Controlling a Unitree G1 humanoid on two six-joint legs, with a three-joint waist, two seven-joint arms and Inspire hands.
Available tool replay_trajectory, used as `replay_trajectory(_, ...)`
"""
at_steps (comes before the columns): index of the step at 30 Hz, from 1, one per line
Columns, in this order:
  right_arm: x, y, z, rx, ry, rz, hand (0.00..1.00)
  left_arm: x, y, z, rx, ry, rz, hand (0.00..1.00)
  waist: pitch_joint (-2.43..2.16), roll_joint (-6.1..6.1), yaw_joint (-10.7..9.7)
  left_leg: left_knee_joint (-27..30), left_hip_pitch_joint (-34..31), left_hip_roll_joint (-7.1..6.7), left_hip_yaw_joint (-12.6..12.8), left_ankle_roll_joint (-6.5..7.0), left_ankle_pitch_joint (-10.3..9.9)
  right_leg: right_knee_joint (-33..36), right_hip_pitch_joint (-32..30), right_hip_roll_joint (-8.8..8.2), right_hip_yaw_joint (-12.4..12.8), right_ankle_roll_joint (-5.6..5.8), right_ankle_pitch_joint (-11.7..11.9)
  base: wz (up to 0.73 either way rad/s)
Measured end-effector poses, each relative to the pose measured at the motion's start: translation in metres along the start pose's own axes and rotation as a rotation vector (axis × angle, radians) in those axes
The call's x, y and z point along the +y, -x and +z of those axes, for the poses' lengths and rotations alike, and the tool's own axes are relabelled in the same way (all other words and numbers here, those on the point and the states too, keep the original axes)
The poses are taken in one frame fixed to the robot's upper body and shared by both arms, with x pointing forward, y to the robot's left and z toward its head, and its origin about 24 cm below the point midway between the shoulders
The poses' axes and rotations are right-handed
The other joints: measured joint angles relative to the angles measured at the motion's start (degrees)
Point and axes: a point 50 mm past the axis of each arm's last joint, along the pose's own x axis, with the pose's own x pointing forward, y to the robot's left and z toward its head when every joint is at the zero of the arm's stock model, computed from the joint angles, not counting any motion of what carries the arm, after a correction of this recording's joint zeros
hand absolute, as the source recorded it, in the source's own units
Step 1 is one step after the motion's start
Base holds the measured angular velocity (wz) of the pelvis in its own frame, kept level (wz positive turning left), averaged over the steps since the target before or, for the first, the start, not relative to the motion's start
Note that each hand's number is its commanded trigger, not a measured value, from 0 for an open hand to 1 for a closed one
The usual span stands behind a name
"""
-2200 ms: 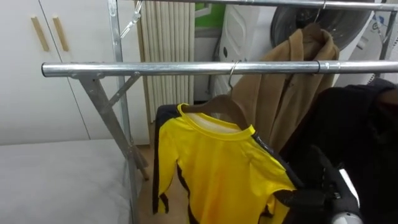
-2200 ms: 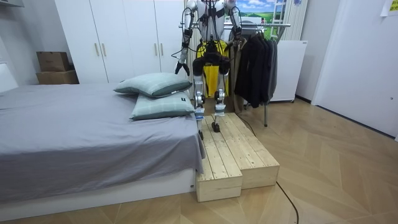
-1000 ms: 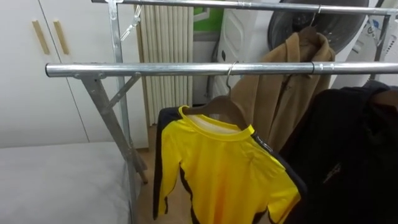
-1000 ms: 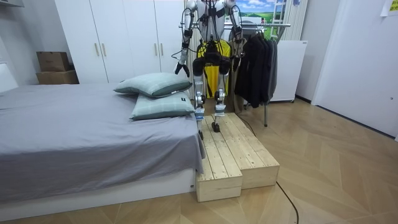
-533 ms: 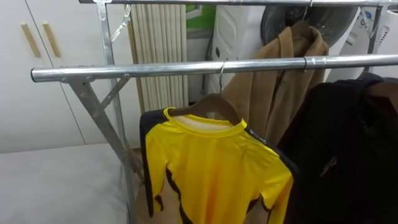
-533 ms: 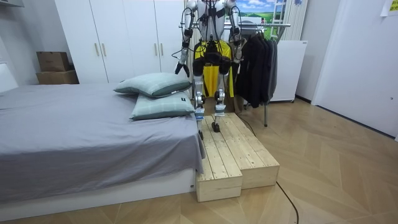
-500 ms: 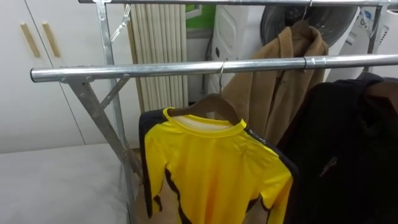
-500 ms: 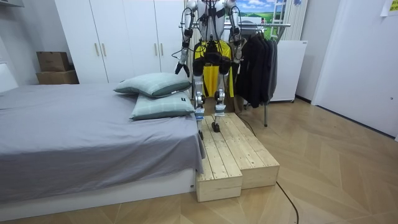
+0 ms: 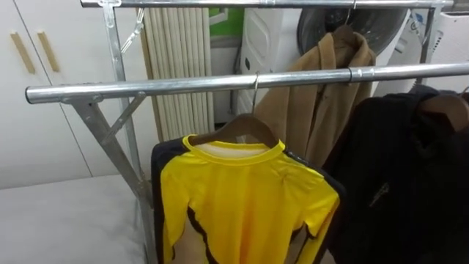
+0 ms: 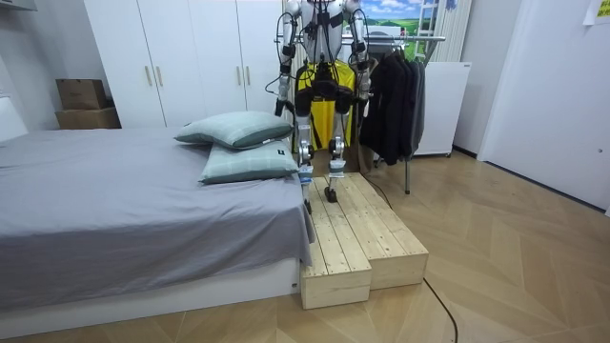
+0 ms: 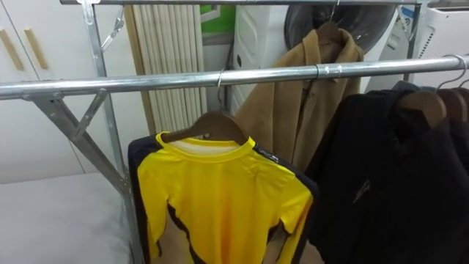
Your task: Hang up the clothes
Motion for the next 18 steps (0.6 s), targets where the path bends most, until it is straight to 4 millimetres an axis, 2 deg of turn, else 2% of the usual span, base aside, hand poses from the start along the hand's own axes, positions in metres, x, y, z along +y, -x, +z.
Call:
replay_trajectory(6, -0.0016, 0.0004, 0.0001, 0.004, 0.0, 0.009, 0.0, -0.0011, -0.0008, -0.003, 0.04, 0.057, -0.093, 0.0, 0.06, 0.26, 0.19, 0.02, -0.24, -0.01, -0.11, -0.01, 0.01, 0.26, -0.39, 0.01, 0.11, -0.02, -0.02, 0.0)
replay_trajectory(18, -0.0027, 0.0003, -0.0025, 0.04, -0.013, 0.001, 0.0, -0.0011, -0.0005, -0.0069, 0.078, 0.069, -0.129, 0.0, 0.16, 0.37, 0.39, -0.02, -0.13, -0.07, -0.21, 0.01, -0.01, 0.12, -0.14, 0.01, 0.74, 0.12, -0.13, 0.0)
